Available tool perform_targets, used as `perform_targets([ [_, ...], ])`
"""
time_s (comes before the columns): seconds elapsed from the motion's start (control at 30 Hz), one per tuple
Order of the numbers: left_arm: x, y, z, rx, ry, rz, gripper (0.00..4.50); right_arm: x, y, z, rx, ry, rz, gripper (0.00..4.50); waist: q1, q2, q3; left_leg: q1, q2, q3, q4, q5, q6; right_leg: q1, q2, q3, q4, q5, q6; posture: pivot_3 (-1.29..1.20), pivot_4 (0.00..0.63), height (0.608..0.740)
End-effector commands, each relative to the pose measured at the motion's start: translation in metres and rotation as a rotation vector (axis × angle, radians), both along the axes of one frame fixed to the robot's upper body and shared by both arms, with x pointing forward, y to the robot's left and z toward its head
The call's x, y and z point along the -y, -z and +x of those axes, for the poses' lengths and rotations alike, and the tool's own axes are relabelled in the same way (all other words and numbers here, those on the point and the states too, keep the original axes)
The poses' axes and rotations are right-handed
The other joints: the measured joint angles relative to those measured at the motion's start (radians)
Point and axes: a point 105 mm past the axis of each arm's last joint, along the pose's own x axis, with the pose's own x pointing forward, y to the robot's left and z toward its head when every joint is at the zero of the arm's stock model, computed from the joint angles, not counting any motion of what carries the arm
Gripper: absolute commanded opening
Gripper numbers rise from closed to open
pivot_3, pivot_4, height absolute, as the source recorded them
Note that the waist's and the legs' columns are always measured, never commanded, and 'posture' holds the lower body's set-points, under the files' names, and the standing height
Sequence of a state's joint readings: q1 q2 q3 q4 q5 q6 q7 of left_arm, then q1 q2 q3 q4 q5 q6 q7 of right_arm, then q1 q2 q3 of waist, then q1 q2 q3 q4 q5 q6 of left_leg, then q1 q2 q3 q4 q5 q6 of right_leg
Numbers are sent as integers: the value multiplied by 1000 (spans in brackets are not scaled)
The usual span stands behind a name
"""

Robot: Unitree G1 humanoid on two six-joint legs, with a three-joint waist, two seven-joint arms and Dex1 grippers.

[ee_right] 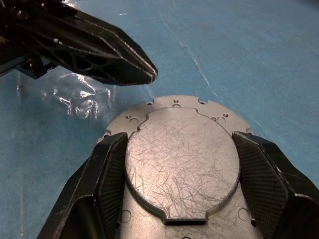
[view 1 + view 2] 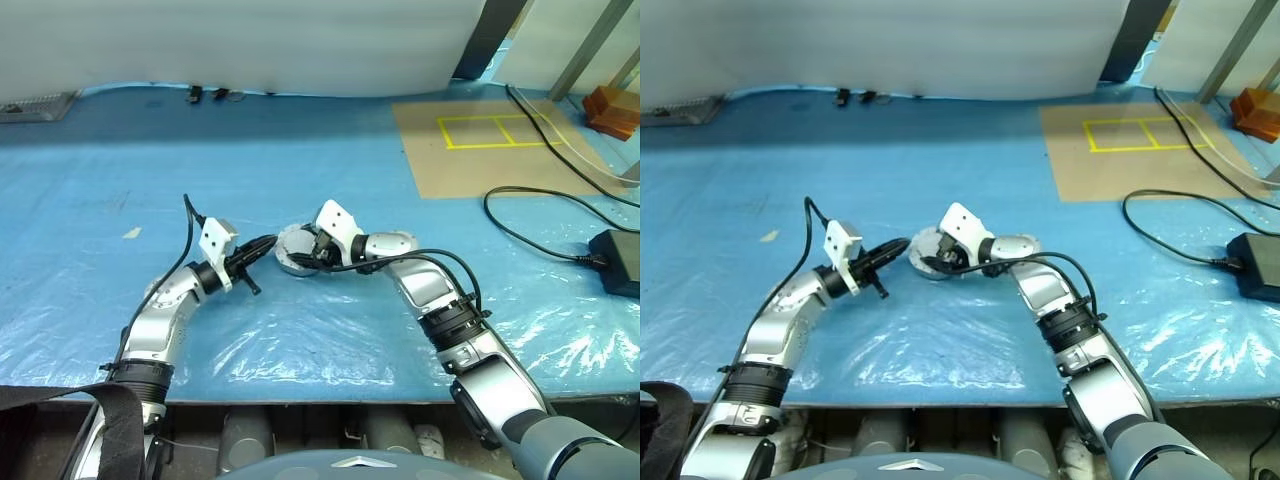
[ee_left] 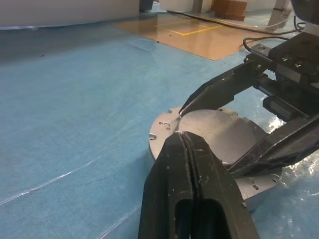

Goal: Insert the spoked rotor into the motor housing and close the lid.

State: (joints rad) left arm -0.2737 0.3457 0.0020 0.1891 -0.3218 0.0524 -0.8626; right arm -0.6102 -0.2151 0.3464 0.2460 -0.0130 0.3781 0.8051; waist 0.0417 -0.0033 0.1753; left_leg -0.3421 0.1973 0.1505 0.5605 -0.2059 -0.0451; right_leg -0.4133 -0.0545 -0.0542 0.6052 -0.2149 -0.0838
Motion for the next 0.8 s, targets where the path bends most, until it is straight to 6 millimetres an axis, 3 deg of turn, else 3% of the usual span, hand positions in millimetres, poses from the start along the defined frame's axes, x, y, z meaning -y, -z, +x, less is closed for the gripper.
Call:
perform_targets([
  [0.03, 10, -10, 2, 39, 51, 41, 0, 6, 47, -21, -168, -30, -121, 2969, 1, 0, 0, 0, 0, 0, 0, 0, 0, 0, 0, 0, 0, 0, 0, 0, 150, 740],
  [0.8, 22, -6, 13, 49, 109, 209, 0, 10, 45, -18, -160, -20, -136, 2969, 2, 2, -1, 0, -1, 0, 0, 0, -1, 0, 0, 0, 0, 0, 0, 0, 150, 740],
])
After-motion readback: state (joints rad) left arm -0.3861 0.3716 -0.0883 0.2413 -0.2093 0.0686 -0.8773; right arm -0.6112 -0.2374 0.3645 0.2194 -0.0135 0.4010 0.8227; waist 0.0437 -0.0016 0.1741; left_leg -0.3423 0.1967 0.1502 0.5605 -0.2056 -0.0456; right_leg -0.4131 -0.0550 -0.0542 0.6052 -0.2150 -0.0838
